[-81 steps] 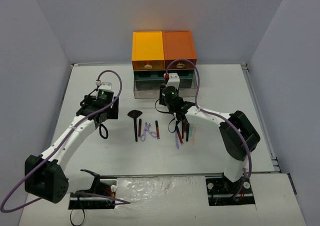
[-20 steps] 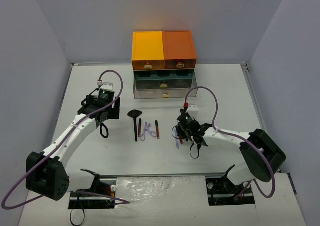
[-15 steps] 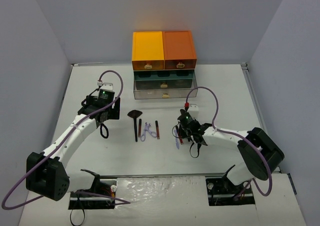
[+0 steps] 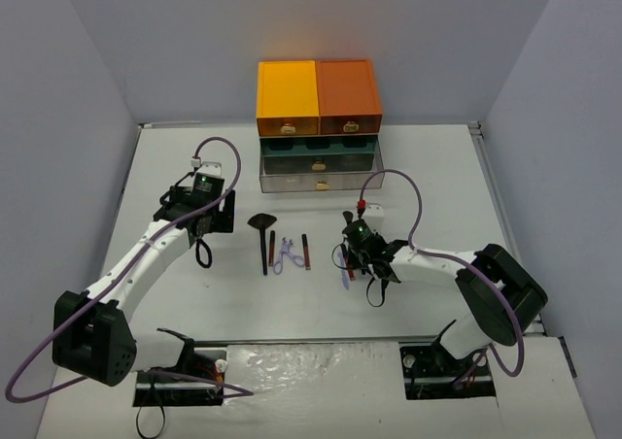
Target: Organize the makeup
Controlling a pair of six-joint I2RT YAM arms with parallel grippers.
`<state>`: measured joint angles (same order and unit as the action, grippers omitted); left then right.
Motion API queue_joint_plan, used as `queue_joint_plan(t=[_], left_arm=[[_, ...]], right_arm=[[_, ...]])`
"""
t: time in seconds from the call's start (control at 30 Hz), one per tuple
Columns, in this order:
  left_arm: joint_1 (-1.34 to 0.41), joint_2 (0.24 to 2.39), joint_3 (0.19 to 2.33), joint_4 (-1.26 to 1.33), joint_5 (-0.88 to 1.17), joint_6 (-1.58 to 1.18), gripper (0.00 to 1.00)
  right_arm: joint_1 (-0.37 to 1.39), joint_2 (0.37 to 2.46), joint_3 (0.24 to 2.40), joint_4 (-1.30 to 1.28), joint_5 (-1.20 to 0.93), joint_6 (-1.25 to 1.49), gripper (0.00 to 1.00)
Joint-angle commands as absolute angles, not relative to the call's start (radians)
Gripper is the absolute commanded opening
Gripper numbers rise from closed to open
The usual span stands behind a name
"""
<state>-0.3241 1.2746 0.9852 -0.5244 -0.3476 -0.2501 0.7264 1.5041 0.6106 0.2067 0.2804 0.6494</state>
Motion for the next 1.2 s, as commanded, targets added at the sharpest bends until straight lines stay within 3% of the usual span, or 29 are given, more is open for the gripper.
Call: queue_joint_plan(t=[0.0, 0.5, 0.9, 1.03, 1.17], left_arm=[[-0.318, 1.27, 1.038, -0.485, -0.352, -0.267, 0.97], [-0.318, 1.275, 1.042, -0.489, -0.355, -0.268, 0.97], [-0.318, 1.278, 1.042, -0.491, -0.359, -0.268, 0.97], [-0.318, 1.279, 1.042, -0.492, -0.357, -0.268, 0.97], [-0.318, 1.284, 1.043, -0.493, -0.356, -0.268, 0.97]], right_arm=[[0.744, 1.521, 0.627, 0.167, 0.302, 0.7, 0.17], [0.773, 1.466, 0.606, 0.042, 0.33, 0.746, 0.25], [0.801, 1.482, 0.61, 0.003, 0.336, 0.773, 0.21], [0.818, 1.481, 0.607, -0.027, 0.334, 0.782, 0.3], [0.827, 1.478, 0.611, -0.034, 0.332, 0.784, 0.31]])
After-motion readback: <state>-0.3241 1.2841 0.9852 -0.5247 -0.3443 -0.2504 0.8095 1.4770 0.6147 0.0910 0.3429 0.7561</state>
